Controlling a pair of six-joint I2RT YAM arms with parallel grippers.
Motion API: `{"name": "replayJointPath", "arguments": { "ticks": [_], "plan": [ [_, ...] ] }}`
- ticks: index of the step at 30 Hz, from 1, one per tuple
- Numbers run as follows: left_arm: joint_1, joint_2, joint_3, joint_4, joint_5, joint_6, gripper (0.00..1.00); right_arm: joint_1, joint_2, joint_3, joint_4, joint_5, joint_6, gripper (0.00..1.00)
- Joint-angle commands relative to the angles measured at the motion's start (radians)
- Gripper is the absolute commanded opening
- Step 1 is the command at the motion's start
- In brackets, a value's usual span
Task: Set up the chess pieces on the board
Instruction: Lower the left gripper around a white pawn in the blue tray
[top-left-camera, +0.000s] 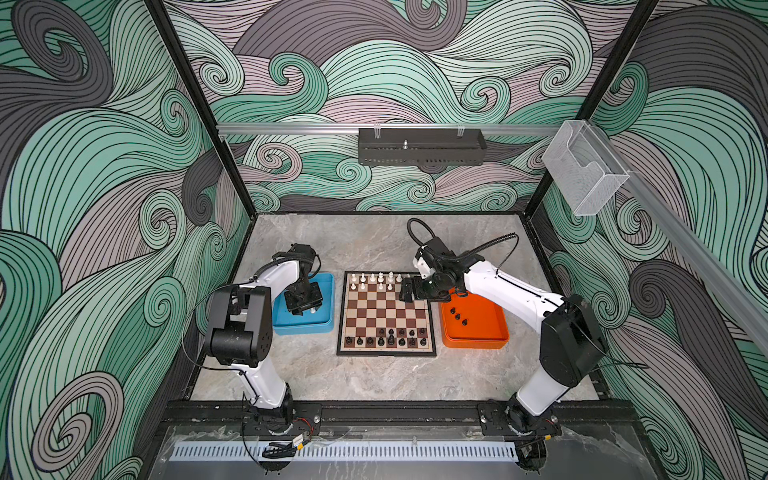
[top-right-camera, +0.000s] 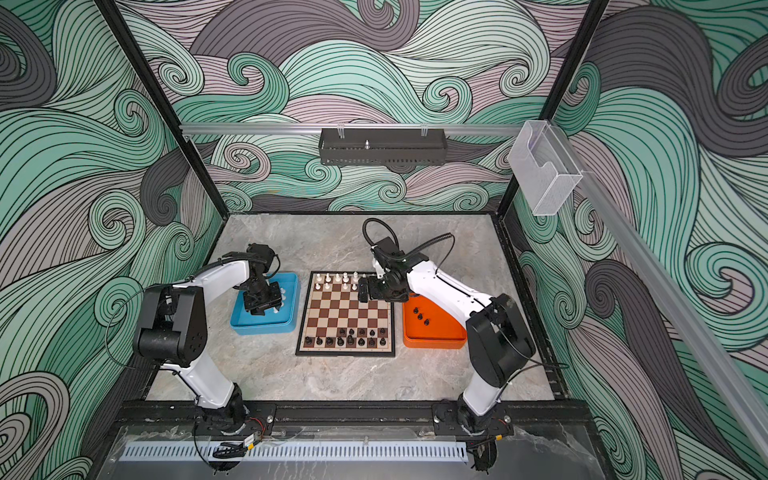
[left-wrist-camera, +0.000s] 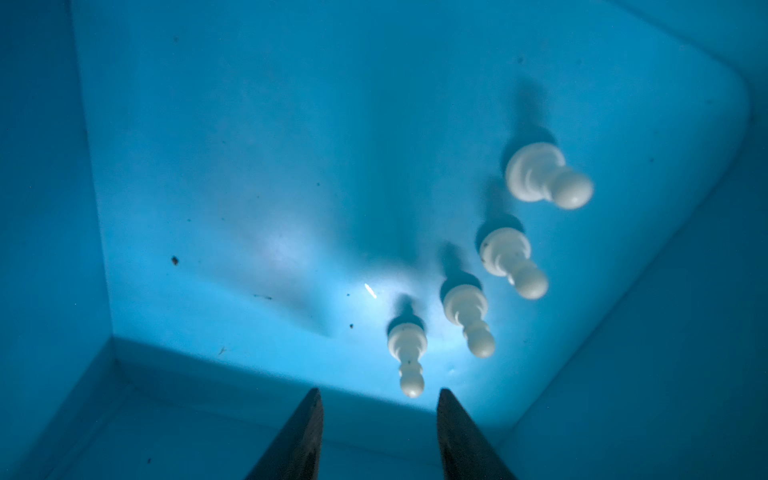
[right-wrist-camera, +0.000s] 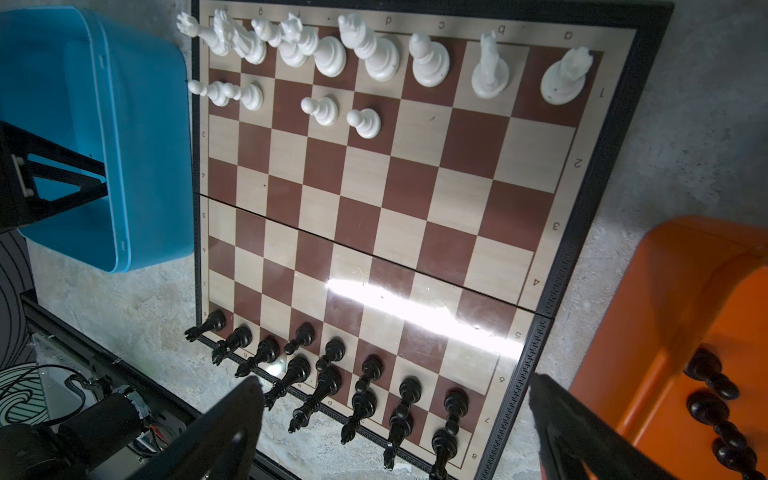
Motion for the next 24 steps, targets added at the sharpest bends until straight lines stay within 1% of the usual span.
{"name": "replayJointPath", "arguments": {
  "ticks": [1,6,10,12,17,24],
  "plan": [
    [-0.011,0.015,0.028,0.0,-0.02,-0.017,0.42,-0.008,-0.029,-0.013,-0.021,0.014,-0.014,0.99],
    [-0.013,0.026,0.032,0.007,-0.024,-0.021,0.35,-0.011,-0.033,-0.016,-0.023,0.013,-0.016,0.99],
    [-0.016,0.04,0.033,0.013,-0.025,-0.024,0.32,-0.017,-0.039,-0.023,-0.024,0.014,-0.016,0.99],
    [-0.017,0.043,0.034,0.013,-0.025,-0.024,0.29,-0.017,-0.043,-0.027,-0.023,0.016,-0.016,0.99],
    [-0.019,0.046,0.037,0.017,-0.03,-0.026,0.27,-0.022,-0.044,-0.028,-0.025,0.016,-0.016,0.99],
    [-0.021,0.049,0.046,0.017,-0.031,-0.023,0.21,-0.023,-0.048,-0.026,-0.029,0.018,-0.019,0.99]
  ]
}}
